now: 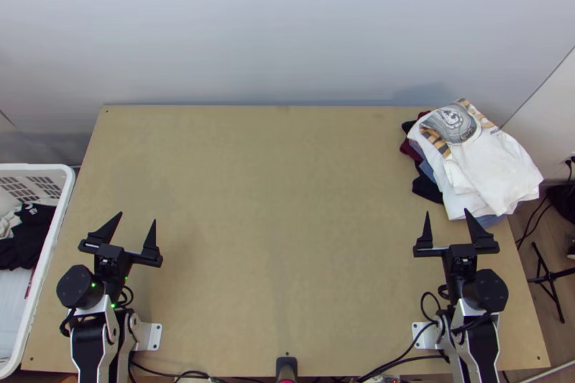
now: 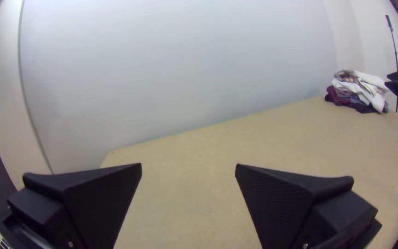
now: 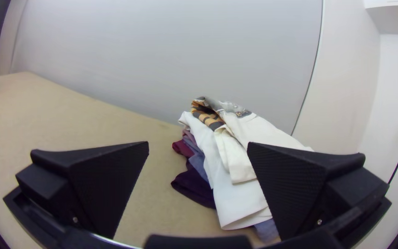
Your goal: Fold the t-shirt
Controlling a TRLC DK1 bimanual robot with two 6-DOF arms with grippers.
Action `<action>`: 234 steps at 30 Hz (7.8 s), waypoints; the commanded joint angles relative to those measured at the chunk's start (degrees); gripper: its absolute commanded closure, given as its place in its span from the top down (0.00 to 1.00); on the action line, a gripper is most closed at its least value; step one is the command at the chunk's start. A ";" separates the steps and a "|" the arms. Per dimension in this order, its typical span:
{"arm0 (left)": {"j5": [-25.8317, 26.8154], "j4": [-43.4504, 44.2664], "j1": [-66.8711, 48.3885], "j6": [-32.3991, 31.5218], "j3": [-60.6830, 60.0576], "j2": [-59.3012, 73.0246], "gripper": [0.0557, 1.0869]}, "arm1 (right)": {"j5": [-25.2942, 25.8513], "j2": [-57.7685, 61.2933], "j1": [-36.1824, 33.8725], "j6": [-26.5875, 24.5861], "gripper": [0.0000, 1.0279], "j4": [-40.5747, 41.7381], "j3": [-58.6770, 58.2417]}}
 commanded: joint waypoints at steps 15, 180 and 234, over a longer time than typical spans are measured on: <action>0.01 0.02 0.01 0.00 0.01 0.01 0.96 | 0.01 -0.03 0.00 0.10 0.97 0.01 -0.07; -13.53 -27.75 55.73 32.26 111.36 143.18 0.95 | -3.51 67.64 13.01 12.49 0.95 -54.74 75.07; -1.22 -48.14 50.02 13.80 126.92 135.01 0.04 | 3.96 67.91 9.49 9.15 0.95 -57.38 74.81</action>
